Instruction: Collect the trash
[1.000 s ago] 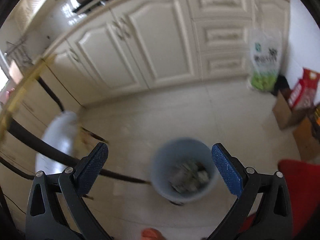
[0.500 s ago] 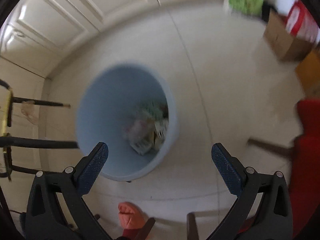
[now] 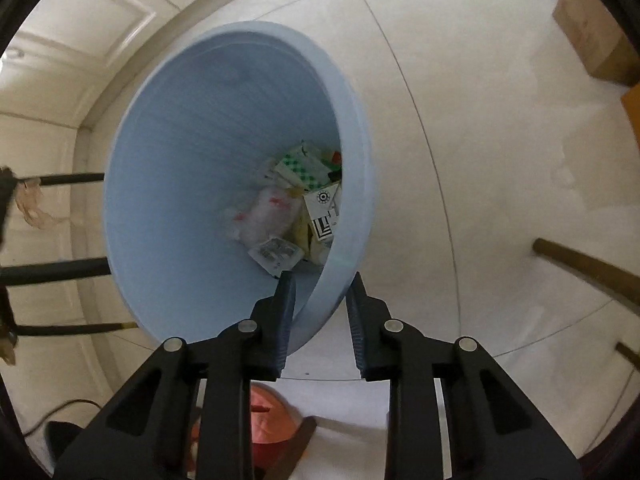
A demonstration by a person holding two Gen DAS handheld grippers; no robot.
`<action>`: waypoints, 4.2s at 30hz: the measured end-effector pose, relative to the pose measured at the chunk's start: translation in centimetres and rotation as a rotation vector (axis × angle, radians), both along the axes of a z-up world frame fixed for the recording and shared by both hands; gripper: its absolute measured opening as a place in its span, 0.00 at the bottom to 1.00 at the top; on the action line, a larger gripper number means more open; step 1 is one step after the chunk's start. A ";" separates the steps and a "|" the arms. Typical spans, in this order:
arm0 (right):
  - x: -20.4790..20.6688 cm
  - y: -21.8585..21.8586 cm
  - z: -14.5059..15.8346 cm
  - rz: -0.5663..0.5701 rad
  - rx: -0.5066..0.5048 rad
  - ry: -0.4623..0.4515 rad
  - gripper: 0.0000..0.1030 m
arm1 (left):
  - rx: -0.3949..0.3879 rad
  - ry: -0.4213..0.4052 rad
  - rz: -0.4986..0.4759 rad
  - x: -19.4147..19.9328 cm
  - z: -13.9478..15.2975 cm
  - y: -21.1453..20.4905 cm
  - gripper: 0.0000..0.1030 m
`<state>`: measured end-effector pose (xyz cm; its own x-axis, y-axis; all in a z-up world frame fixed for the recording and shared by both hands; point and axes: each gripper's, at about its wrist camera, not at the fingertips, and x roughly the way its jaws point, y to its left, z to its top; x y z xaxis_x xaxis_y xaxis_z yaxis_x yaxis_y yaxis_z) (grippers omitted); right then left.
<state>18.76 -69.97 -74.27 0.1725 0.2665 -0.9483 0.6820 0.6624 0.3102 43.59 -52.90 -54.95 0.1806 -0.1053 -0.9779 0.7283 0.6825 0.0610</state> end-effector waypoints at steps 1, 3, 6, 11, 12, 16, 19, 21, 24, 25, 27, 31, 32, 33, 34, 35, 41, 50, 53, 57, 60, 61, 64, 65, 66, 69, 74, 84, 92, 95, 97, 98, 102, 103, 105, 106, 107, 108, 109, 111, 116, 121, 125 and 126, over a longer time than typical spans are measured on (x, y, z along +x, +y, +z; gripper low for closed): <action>0.0 0.1 0.1 0.006 -0.003 0.003 0.23 | 0.008 0.008 -0.007 -0.8 -0.3 -0.8 0.31; -0.1 0.3 0.2 0.006 -0.004 0.004 0.23 | 0.013 -0.005 -0.008 -0.7 -1.0 -2.3 0.35; 0.2 -0.1 0.2 -0.005 0.002 0.001 0.23 | 0.010 -0.037 0.005 -2.2 -0.4 -3.2 0.63; 0.7 -0.6 0.0 -0.003 -0.008 0.003 0.23 | 0.019 -0.104 0.013 -3.7 1.6 -3.3 0.86; 0.5 -0.6 -0.1 -0.006 -0.011 -0.001 0.23 | 0.021 -0.112 0.018 -4.2 2.0 -3.5 0.86; 0.2 -0.6 0.7 -0.018 -0.022 -0.023 0.26 | 0.028 -0.128 0.027 -5.1 3.8 -2.3 0.86; -0.3 -0.6 2.6 -0.025 -0.055 -0.013 0.35 | -0.013 -0.160 0.047 -5.9 6.7 -1.2 0.86; -0.7 -0.1 4.8 -0.028 -0.077 -0.031 0.57 | -0.058 -0.175 0.056 -7.1 8.8 0.1 0.86; -1.8 1.0 9.7 -0.055 -0.091 -0.108 0.62 | -0.128 -0.238 0.052 -10.1 13.1 1.5 0.86; -2.3 1.5 11.9 -0.069 -0.101 -0.148 0.62 | -0.157 -0.262 0.050 -11.0 14.3 1.8 0.86; -3.2 2.6 16.8 -0.083 -0.147 -0.221 0.73 | -0.224 -0.311 0.035 -13.5 17.7 3.0 0.87; -4.7 4.9 26.6 -0.086 -0.259 -0.359 0.87 | -0.345 -0.398 0.038 -17.6 23.7 6.3 0.92; -4.9 5.5 28.9 -0.083 -0.286 -0.387 0.89 | -0.371 -0.424 0.038 -18.7 24.9 7.1 0.93; -5.2 6.2 31.6 -0.082 -0.311 -0.423 0.95 | -0.395 -0.458 0.046 -19.7 26.3 8.1 0.94; -5.4 7.0 34.2 -0.078 -0.343 -0.462 0.97 | -0.426 -0.492 0.051 -20.8 27.9 9.4 0.94; -5.5 7.9 36.4 -0.071 -0.375 -0.493 1.00 | -0.451 -0.516 0.057 -21.6 29.2 11.0 0.96; -4.5 15.3 49.7 0.024 -0.522 -0.705 1.00 | -0.562 -0.701 0.139 -28.5 35.9 20.8 0.99; -1.8 30.2 64.3 0.226 -0.672 -0.965 1.00 | -0.583 -0.919 0.339 -39.2 41.8 39.2 0.99; -1.6 34.7 67.1 0.292 -0.697 -1.033 1.00 | -0.573 -0.986 0.437 -43.3 42.9 44.0 0.99; -0.9 40.9 70.5 0.387 -0.733 -1.114 1.00 | -0.597 -1.032 0.518 -48.8 43.4 45.7 0.99; -0.7 44.7 72.1 0.446 -0.771 -1.151 1.00 | -0.601 -1.109 0.582 -52.4 42.8 47.0 0.99; -0.7 45.6 72.3 0.463 -0.780 -1.158 1.00 | -0.596 -1.125 0.589 -52.7 42.5 46.6 0.99; -1.0 47.9 72.8 0.490 -0.808 -1.171 1.00 | -0.582 -1.167 0.619 -54.5 41.0 45.4 0.99; -1.4 48.4 72.8 0.494 -0.813 -1.174 1.00 | -0.577 -1.180 0.626 -54.3 40.5 44.7 0.99; -1.6 48.6 72.8 0.494 -0.816 -1.181 1.00 | -0.577 -1.193 0.631 -54.2 39.8 44.0 0.99; -2.7 49.2 72.5 0.487 -0.836 -1.188 1.00 | -0.594 -1.195 0.633 -55.5 38.4 43.1 0.99; -4.2 49.6 72.4 0.477 -0.836 -1.201 1.00 | -0.591 -1.175 0.614 -56.7 37.2 43.2 0.99; -5.2 48.5 72.2 0.447 -0.832 -1.201 1.00 | -0.583 -1.170 0.582 -54.8 39.2 43.2 0.99; -5.7 48.4 72.1 0.443 -0.830 -1.201 1.00 | -0.582 -1.173 0.570 -54.2 40.1 44.0 0.99; -5.7 48.3 72.1 0.442 -0.830 -1.201 1.00 | -0.582 -1.171 0.568 -54.1 40.2 44.2 0.99; -5.7 48.3 72.1 0.445 -0.828 -1.200 1.00 | -0.583 -1.180 0.569 -54.1 40.4 44.5 0.99; -5.8 48.2 72.1 0.444 -0.828 -1.202 1.00 | -0.582 -1.180 0.570 -54.1 40.3 44.4 0.99; -5.8 48.2 72.1 0.448 -0.827 -1.200 1.00 | -0.588 -1.180 0.566 -54.2 40.5 45.4 0.99; -5.8 48.2 72.0 0.448 -0.825 -1.200 1.00 | -0.587 -1.180 0.566 -54.2 40.6 45.5 0.99; -5.8 48.3 72.0 0.450 -0.823 -1.199 1.00 | -0.588 -1.179 0.566 -54.0 41.0 45.9 0.99; -5.8 48.2 72.0 0.449 -0.823 -1.199 1.00 | -0.588 -1.179 0.564 -54.0 41.0 46.2 0.99; -5.8 48.2 72.0 0.448 -0.824 -1.200 1.00 | -0.587 -1.178 0.564 -54.0 40.9 46.2 0.99; -5.8 48.2 72.1 0.450 -0.823 -1.200 1.00 | -0.589 -1.180 0.564 -53.8 41.1 46.3 0.99; -5.8 48.2 72.0 0.450 -0.823 -1.198 1.00 | -0.590 -1.180 0.563 -53.9 41.1 46.5 0.99; -5.8 48.2 72.1 0.449 -0.825 -1.200 1.00 | -0.591 -1.181 0.563 -53.9 41.1 46.6 0.99; -5.8 48.0 72.1 0.447 -0.828 -1.206 1.00 | -0.598 -1.185 0.563 -54.0 41.5 47.1 0.99; -6.1 48.2 72.3 0.439 -0.843 -1.214 1.00 | -0.608 -1.195 0.566 -54.1 41.7 47.6 0.99; -6.3 48.3 72.2 0.437 -0.846 -1.216 1.00 | -0.608 -1.197 0.565 -54.0 41.9 47.8 0.99; -6.3 48.3 72.2 0.436 -0.846 -1.217 1.00 | -0.609 -1.197 0.565 -54.0 41.9 47.8 0.99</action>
